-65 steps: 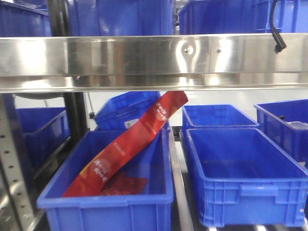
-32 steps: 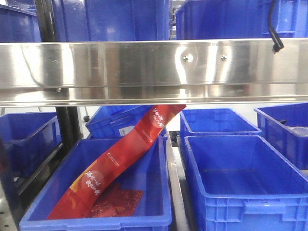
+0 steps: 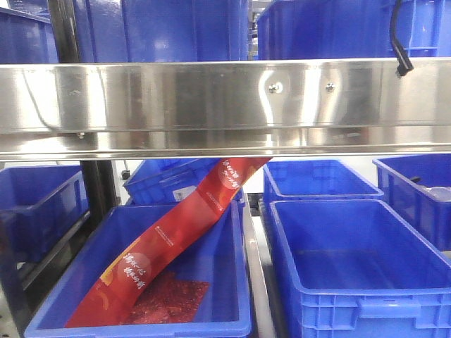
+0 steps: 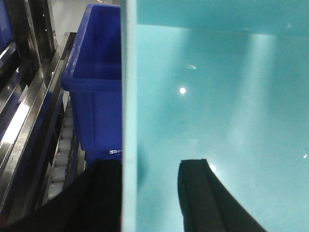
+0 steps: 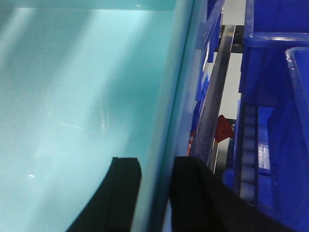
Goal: Move two blue bins to right shelf middle
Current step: 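Drive up to the rack, holding the bin above the upper shelf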
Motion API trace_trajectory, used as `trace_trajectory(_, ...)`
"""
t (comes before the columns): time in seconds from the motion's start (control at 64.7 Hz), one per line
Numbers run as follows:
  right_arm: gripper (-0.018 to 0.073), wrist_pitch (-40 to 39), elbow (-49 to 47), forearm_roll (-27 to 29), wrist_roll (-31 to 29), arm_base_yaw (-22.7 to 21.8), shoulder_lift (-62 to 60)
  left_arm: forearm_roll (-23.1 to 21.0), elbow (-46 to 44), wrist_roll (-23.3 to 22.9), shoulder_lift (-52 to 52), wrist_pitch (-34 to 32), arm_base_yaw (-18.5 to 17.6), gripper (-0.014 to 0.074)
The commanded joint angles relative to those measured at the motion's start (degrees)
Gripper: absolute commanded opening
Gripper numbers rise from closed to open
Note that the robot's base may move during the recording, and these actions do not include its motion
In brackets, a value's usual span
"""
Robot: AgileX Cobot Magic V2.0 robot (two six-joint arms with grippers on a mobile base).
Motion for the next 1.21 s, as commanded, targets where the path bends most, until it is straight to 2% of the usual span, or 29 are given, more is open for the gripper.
trace_trajectory(0.0, -0.0154, -6.05, -0.82, -1.00, 0.52, -0.26, -0.56, -2.72, -1.04, 2.05, -1.54, -3.17, -0.64, -0.0111)
trace_trajectory(0.85, -0.0154, -7.12, -0.82, -0.52, 0.52, -0.26, -0.34, -2.73, -1.04, 2.05, -1.54, -4.24, -0.64, -0.0111)
trace_trajectory(1.02, -0.0154, -1.15, -0.82, 5.18, 0.52, -0.26, -0.30, -2.51, -1.04, 2.05, -1.67, 3.94, -0.64, -0.0111)
trace_trajectory(1.19, -0.0154, 5.59, -0.82, 5.57, 0.52, -0.15, 2.24, 0.87, -0.93, 2.15, -0.93, 11.61, -0.64, -0.0111)
